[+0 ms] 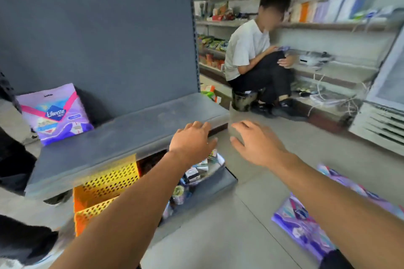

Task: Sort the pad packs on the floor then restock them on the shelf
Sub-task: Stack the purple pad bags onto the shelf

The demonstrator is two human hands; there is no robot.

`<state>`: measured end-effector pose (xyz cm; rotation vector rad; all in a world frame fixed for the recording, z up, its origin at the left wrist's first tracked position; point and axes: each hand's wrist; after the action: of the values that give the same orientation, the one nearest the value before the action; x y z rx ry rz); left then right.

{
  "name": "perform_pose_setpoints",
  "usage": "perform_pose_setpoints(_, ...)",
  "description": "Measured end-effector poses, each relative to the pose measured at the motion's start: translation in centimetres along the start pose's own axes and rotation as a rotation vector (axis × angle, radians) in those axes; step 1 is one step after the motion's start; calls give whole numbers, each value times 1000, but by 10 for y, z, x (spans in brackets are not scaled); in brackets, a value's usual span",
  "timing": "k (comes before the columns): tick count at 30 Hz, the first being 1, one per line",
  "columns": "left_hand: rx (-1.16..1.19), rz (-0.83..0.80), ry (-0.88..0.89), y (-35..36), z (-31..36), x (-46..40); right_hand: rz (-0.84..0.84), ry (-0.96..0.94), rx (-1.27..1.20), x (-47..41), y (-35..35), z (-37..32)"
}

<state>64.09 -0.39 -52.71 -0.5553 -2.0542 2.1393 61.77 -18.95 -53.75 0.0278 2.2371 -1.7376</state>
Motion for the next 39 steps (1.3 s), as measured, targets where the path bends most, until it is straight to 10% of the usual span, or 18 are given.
perform_pose_setpoints(17, 220, -476, 277, 253, 278, -93, -441, 885, -266, 151, 143, 326)
perform_pose_setpoints(30, 504, -845, 328, 519, 380, -70, -91, 1843, -580, 262, 364, 389)
perform_pose_setpoints(39, 597, -953, 210, 548, 383, -56, -104, 1928, -701, 268, 391, 395)
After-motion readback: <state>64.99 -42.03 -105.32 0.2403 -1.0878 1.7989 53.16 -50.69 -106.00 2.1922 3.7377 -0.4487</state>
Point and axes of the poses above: each hand's wrist, its own x-axis away from the middle knuckle, its own y-axis out of the palm, z = x × y, and after that the axes turned 5 degrees about -x, right-handed
